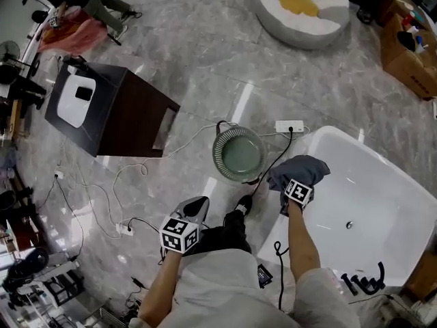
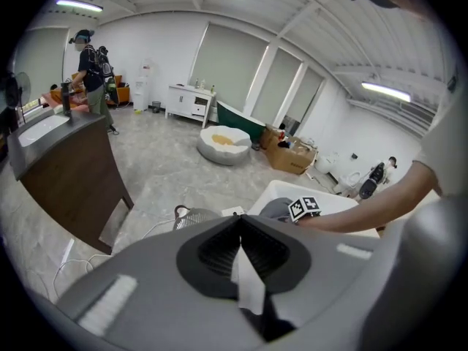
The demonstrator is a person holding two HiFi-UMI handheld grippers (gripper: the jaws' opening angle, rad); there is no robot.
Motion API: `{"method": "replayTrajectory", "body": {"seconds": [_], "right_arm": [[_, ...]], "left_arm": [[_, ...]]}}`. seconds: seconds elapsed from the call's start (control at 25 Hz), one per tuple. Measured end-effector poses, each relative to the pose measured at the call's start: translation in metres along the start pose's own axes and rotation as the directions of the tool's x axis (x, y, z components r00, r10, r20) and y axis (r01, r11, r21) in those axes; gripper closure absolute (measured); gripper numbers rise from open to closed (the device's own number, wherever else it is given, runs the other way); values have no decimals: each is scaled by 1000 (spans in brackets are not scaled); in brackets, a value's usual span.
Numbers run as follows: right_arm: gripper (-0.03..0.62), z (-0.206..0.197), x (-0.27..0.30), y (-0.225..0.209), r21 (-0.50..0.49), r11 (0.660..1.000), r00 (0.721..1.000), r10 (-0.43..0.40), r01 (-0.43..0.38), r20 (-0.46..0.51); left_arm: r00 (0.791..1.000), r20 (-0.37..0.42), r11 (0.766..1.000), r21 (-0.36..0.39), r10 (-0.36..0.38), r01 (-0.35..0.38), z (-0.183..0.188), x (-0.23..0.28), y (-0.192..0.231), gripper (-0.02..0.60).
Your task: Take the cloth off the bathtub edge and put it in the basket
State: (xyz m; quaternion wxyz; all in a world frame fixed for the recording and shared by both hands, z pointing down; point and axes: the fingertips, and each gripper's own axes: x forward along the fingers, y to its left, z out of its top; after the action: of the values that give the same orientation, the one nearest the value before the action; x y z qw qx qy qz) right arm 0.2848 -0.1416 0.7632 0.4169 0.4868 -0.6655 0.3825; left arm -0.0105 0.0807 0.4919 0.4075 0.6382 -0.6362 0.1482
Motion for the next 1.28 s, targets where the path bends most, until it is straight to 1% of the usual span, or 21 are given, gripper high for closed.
{"method": "replayTrajectory", "body": {"seconds": [0.08,0.16,0.28,0.44,0.52,0.6,0.68,0.8,0.88,0.96,1.04,1.12,1.2,1.28], "right_arm": [[20,-5,10,-2,-18,1000,1000,-13,13,-13],[20,-6,19,-9,-17,1000,1000,-7,6,-17],[20,-5,31,-15,32,999,999,34,-33,-21],[22,-5,36,-16,86,991,994,102,-100,-28],[22,-5,38,-12,94,990,994,107,-105,-22],[23,-5,38,-8,103,990,996,93,-92,-11],[23,-1,38,-4,121,987,995,104,-103,2],[23,-3,35,-6,141,981,991,132,-132,10],[26,-3,30,-10,149,980,991,127,-130,30],[28,0,28,-11,166,975,989,138,-146,61],[29,-1,25,-11,174,967,981,174,-186,81],[42,-4,21,-8,173,963,977,192,-206,92],[54,-1,19,-1,167,965,976,188,-204,107],[71,10,24,8,153,966,973,191,-210,133]], "left_arm": [[999,8,999,-33,34,-34,-5,-8,13,523],[997,17,996,-61,70,-69,-11,-15,21,523],[994,22,989,-106,107,-104,-21,-22,27,523],[995,17,976,-194,101,-96,-39,-33,34,523],[994,10,966,-237,110,-105,-46,-36,42,523],[994,5,960,-260,111,-106,-49,-36,45,523],[996,1,958,-272,93,-90,-50,-33,44,523],[999,-15,961,-272,47,-50,-56,-24,41,523],[999,-30,966,-256,14,-21,-66,-7,34,523],[999,-34,968,-252,-1,-7,-70,16,35,523],[999,-25,955,-297,-26,17,-75,38,34,523],[996,-17,939,-335,-87,76,-83,58,30,523],[987,-41,931,-339,-156,133,-98,84,27,523],[977,-77,935,-313,-199,166,-112,116,27,523]]}}
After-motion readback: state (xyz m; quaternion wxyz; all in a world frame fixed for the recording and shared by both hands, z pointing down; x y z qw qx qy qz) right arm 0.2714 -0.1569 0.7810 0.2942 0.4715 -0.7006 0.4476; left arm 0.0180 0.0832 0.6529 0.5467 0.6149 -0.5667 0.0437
